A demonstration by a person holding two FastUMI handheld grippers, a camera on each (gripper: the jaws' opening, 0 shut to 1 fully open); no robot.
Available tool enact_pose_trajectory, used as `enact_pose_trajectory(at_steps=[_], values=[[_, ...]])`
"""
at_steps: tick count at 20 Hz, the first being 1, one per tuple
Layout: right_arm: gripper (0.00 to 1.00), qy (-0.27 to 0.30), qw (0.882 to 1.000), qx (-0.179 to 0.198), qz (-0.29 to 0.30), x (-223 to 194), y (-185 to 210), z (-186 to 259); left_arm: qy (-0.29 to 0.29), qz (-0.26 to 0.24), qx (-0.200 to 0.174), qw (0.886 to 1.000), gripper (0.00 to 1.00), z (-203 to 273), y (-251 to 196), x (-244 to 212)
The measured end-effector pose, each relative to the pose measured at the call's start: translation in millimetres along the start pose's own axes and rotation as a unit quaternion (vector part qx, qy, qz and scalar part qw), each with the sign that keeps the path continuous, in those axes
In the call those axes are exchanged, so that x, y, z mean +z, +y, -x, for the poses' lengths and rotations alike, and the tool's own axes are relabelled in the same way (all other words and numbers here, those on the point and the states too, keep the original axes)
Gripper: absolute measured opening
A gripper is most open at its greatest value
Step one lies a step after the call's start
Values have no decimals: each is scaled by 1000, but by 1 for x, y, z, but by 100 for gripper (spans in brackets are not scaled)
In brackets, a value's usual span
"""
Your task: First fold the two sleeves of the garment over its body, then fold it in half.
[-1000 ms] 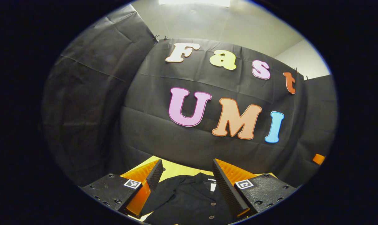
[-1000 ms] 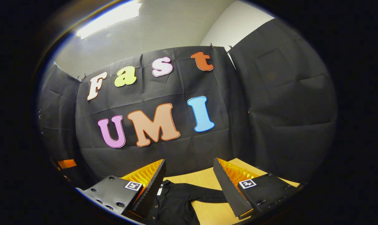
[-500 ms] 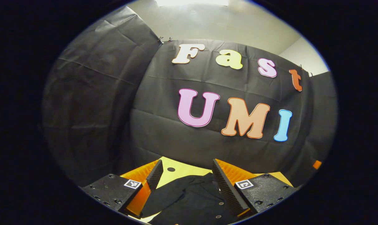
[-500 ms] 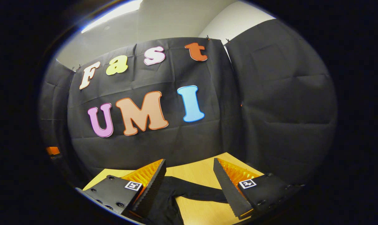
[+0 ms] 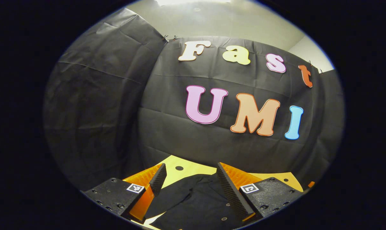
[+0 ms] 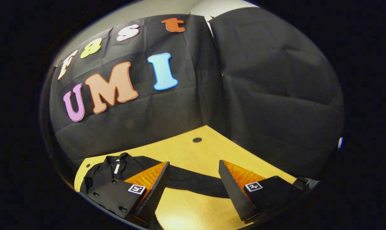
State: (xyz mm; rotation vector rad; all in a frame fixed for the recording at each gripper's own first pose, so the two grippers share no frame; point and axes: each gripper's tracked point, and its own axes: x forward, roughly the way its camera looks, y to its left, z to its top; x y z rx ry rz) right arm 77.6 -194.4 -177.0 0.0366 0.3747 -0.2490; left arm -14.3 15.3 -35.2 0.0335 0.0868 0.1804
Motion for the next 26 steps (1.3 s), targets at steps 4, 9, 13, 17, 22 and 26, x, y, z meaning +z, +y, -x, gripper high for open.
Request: enact_pose_trajectory(at_steps=[4, 9, 13, 17, 22, 26], values=[[97, 58, 998, -39, -3, -43, -41, -45, 16, -4, 1, 1000, 93, 2, -7, -12], [97, 108, 992, -53, -31, -78, -73, -80, 17, -7, 3, 1000, 92, 3, -11, -14], [97, 135, 988, -66, -20, -103, -90, -94, 21, -12, 1, 1000, 92, 1, -15, -18], [97, 168, 983, -71, -16, -128, -99, -102, 22, -3, -14, 1000, 92, 4, -26, -20], [98, 158, 984, -77, 23, -138, -101, -104, 37, 4, -29, 999, 93, 0, -38, -33], [97, 145, 986, -79, 26, -139, -101, -103, 49, 3, -45, 998, 92, 1, -49, -42]])
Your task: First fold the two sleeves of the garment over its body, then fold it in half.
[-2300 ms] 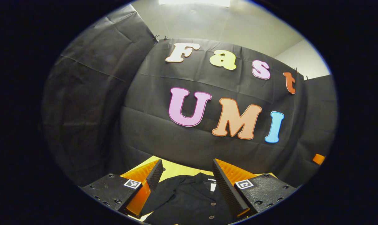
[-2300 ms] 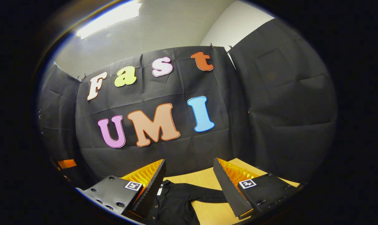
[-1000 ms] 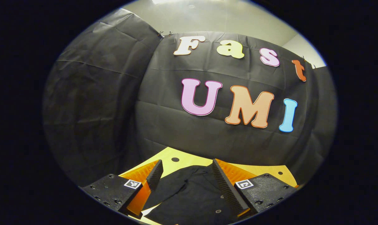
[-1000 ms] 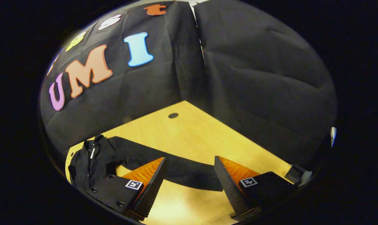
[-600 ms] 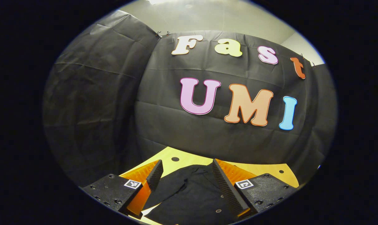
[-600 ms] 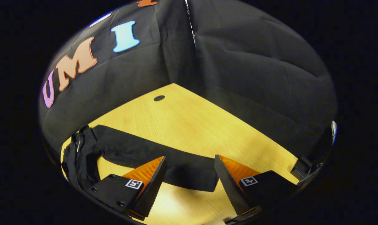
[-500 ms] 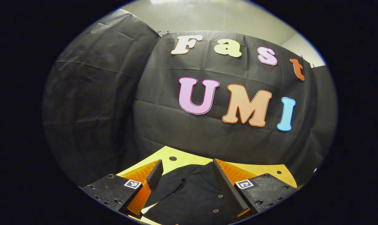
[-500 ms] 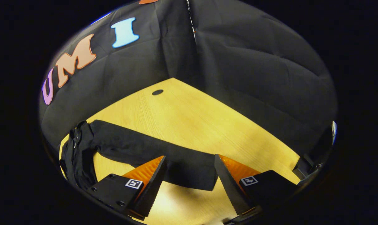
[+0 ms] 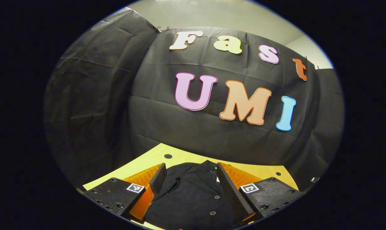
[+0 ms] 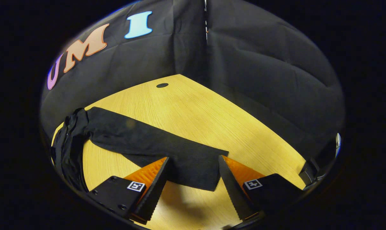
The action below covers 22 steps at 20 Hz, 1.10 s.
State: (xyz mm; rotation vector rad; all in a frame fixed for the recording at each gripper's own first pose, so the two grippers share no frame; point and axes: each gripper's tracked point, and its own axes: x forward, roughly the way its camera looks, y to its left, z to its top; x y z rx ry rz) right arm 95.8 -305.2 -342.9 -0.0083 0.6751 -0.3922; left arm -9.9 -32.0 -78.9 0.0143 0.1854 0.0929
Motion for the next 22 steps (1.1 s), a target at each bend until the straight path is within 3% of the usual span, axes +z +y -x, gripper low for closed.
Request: enact_pose_trajectory(at_steps=[5, 6, 7, 10, 11, 12, 15, 16, 22], values=[[72, -11, 1000, 16, 8, -2, 0, 1, -3, -3, -22, 1000, 92, 2, -7, 0], [60, -14, 1000, 21, 7, -3, 1, -1, -3, -2, -25, 1000, 91, 2, -8, -1], [57, -14, 1000, 25, 4, -4, 3, 1, -2, -2, -26, 1000, 91, 0, -11, -2], [31, -8, 999, 30, -6, -5, 8, 2, -2, -3, -25, 1000, 92, -1, -8, -3], [31, 0, 999, 31, -10, -6, 9, 3, -1, -3, -24, 1000, 92, 0, -6, -4], [17, 5, 999, 30, -22, -6, 11, 4, 0, -3, -25, 1000, 92, 0, -7, -4], [19, 20, 999, 31, -24, -6, 13, 6, -7, 0, -25, 1000, 91, 2, -6, -3], [13, 24, 999, 32, -21, -6, 14, 6, -7, 0, -24, 1000, 92, 3, -5, -3], [4, 39, 999, 20, -7, 8, 16, 10, -7, -5, -8, 1000, 91, 7, 15, -3]])
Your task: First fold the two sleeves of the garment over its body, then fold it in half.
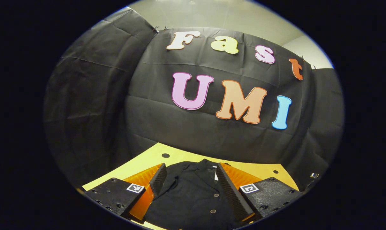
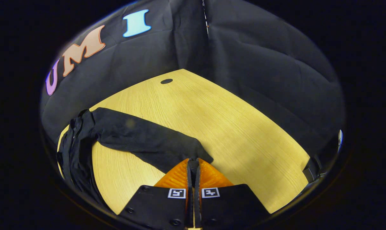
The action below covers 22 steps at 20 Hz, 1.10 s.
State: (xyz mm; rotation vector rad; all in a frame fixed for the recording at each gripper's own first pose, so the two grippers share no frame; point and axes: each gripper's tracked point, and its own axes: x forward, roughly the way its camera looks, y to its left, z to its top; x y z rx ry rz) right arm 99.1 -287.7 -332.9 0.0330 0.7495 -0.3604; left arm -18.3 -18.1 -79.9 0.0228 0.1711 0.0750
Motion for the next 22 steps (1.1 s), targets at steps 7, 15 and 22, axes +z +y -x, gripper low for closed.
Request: enact_pose_trajectory(at_steps=[7, 15, 22], values=[[4, -59, 997, 33, 24, 78, 46, 32, 0, 17, 12, 1000, 93, 9, 24, -1], [3, -117, 978, 126, 115, 146, 208, 71, -3, 32, 55, 998, 91, 26, 84, -1], [3, -155, 948, 214, 176, 168, 396, 103, 2, 36, 119, 992, 92, 54, 157, -5]])
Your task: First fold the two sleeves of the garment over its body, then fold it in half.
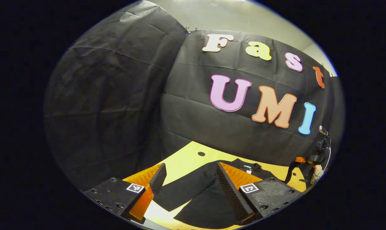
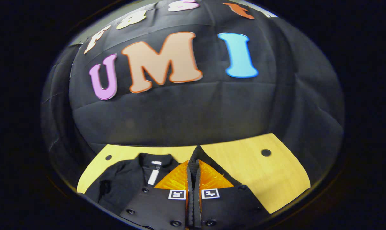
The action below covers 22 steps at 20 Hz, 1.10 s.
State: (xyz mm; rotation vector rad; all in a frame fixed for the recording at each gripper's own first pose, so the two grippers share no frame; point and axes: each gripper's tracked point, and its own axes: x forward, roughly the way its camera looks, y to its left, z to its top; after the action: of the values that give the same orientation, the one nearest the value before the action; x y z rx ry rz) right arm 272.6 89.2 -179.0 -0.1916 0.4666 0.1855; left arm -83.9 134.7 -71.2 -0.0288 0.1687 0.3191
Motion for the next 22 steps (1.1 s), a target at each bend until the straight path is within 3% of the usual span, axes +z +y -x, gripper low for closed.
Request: enact_pose_trajectory(at_steps=[3, 9, 13, 17, 18, 19, 22], values=[[3, -5, 998, 49, 33, 12, 87, -25, -3, 8, 29, 1000, 92, 0, 30, 3], [4, 28, 986, 130, 98, -26, 245, -70, -3, -1, 71, 997, 92, 4, 75, 11], [4, 73, 980, 146, 118, -71, 297, -93, 8, -18, 97, 995, 95, 11, 102, 4], [6, 92, 977, 150, 121, -88, 311, -123, 34, -6, 112, 993, 92, 14, 119, -13], [11, 98, 976, 158, 114, -97, 309, -129, 41, -3, 115, 993, 95, 13, 122, -19], [17, 106, 975, 165, 100, -104, 309, -133, 45, 1, 116, 992, 92, 11, 125, -21], [75, 110, 977, 169, 69, -99, 318, -141, 58, -2, 120, 991, 94, 3, 132, -34]])
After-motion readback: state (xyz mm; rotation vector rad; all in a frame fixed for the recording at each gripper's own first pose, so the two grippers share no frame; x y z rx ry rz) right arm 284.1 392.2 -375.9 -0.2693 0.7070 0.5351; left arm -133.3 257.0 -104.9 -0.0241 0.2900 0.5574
